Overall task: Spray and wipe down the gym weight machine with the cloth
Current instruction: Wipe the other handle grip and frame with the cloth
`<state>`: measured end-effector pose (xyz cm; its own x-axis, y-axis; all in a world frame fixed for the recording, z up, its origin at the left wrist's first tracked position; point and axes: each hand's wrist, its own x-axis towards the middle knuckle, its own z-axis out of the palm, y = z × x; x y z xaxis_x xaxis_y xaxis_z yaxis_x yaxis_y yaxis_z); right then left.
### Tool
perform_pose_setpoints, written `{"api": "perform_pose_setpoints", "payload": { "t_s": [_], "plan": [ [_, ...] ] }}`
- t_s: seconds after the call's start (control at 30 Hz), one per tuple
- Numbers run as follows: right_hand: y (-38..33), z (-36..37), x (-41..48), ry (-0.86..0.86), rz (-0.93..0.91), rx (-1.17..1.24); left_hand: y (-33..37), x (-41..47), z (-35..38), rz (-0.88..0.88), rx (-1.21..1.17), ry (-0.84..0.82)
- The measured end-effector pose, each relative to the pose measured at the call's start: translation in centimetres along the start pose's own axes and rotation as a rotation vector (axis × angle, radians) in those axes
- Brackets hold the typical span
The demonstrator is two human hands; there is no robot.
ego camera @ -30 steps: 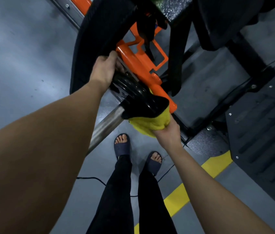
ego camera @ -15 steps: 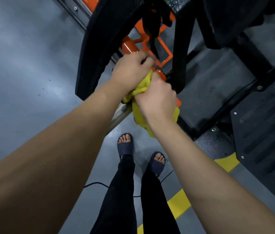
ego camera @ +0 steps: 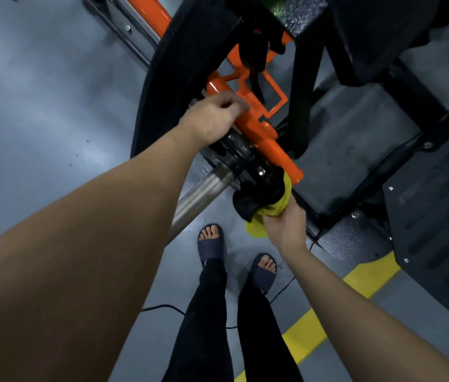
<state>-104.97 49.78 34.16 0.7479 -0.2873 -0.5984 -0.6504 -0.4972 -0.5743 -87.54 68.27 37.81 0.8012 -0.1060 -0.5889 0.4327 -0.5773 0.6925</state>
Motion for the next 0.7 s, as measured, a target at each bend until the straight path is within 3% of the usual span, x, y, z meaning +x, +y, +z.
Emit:
{"api": "perform_pose_setpoints", "payload": {
  "t_s": [0.1, 0.17, 0.23, 0.33, 0.43, 0.5, 0.63, 0.7],
  "plan": [
    [-2.6, -0.4, -1.3, 0.144, -0.09, 0.097, -0.8, 0.5, -0.4, 0.045, -0.133, -0.018],
    [-6.2, -0.5, -1.6, 0.172, -0.201, 0.141, -1.0, 0.4, -0.7, -0.025, -0.18, 0.038],
    [-9.7, -0.2, -0.8, 0.18, -0.335, 0.034, -1.4, 0.2, -1.2, -0.161, -0.193, 0.109],
    [-12.1, 0.0, 0.4, 0.164, -0.467, -0.258, -1.3, 0.3, -1.2, -0.214, -0.162, 0.137],
    [-10.3, -0.3, 1.1, 0.16, -0.515, -0.238, -1.1, 0.6, -1.2, -0.216, -0.172, 0.123],
    [-7.5, -0.4, 1.0, 0.143, -0.452, -0.188, -1.0, 0.7, -1.3, -0.226, -0.169, 0.113],
    [-2.2, -0.6, 0.6, -0.051, -0.08, -0.052, -1.1, 1.0, -1.5, -0.235, -0.113, 0.078],
    [-1.4, -0.7, 0.6, -0.099, -0.042, -0.023, -1.4, 1.2, -1.4, -0.241, -0.158, 0.095]
  ]
}}
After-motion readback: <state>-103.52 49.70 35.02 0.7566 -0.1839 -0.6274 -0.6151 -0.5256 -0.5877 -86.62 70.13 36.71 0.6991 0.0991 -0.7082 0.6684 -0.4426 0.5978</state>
